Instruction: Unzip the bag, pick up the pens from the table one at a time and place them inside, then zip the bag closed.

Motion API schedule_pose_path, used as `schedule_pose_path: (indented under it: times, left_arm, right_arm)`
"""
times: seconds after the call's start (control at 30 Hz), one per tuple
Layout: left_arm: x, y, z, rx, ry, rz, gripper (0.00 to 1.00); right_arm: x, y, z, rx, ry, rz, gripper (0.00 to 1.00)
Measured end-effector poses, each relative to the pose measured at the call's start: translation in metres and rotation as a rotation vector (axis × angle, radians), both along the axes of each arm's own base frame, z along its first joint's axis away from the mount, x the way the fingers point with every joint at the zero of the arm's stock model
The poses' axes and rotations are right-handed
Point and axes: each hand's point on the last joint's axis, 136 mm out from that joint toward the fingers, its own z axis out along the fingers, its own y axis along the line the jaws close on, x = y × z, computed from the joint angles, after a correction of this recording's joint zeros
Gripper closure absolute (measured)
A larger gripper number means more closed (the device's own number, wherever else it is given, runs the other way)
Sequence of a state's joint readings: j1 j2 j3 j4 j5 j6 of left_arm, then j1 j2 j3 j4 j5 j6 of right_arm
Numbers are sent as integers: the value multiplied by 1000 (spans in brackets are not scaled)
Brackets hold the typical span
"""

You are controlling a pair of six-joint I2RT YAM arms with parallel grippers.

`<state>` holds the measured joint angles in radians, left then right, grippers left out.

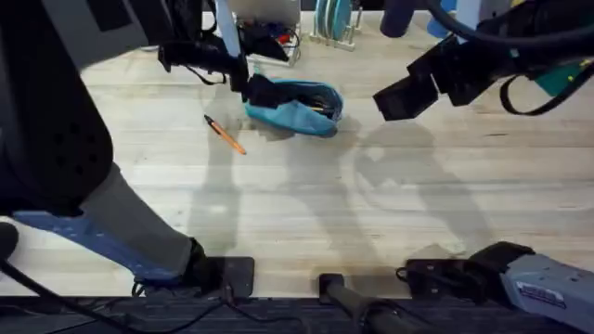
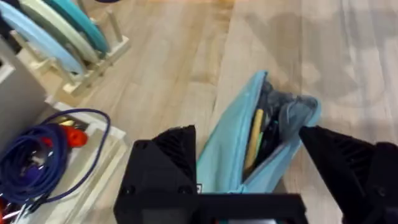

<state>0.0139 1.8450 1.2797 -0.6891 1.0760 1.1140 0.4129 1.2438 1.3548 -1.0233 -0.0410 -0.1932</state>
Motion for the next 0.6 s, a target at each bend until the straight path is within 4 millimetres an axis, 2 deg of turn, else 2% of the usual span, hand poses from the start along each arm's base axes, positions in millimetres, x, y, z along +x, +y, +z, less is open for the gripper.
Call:
schedule_pose_path:
  times: [0.1,0.27,0.37,0.5,0.53,0.6]
  left_arm:
    - [13,4,15,-12,19,44,6]
    - [44,16,42,37,50,179,4]
    - [57,27,48,103,88,276,6]
    - [62,40,49,198,150,377,6]
    - [64,52,49,272,197,461,6]
    - [66,61,49,320,236,535,6]
  right_arm:
    - [0,0,0,0,0,0,3]
    - [0,0,0,0,0,0,5]
    - [0,0,0,0,0,0,4]
    - [0,0,0,0,0,0,5]
    - [0,0,0,0,0,0,3]
    - [0,0,0,0,0,0,5]
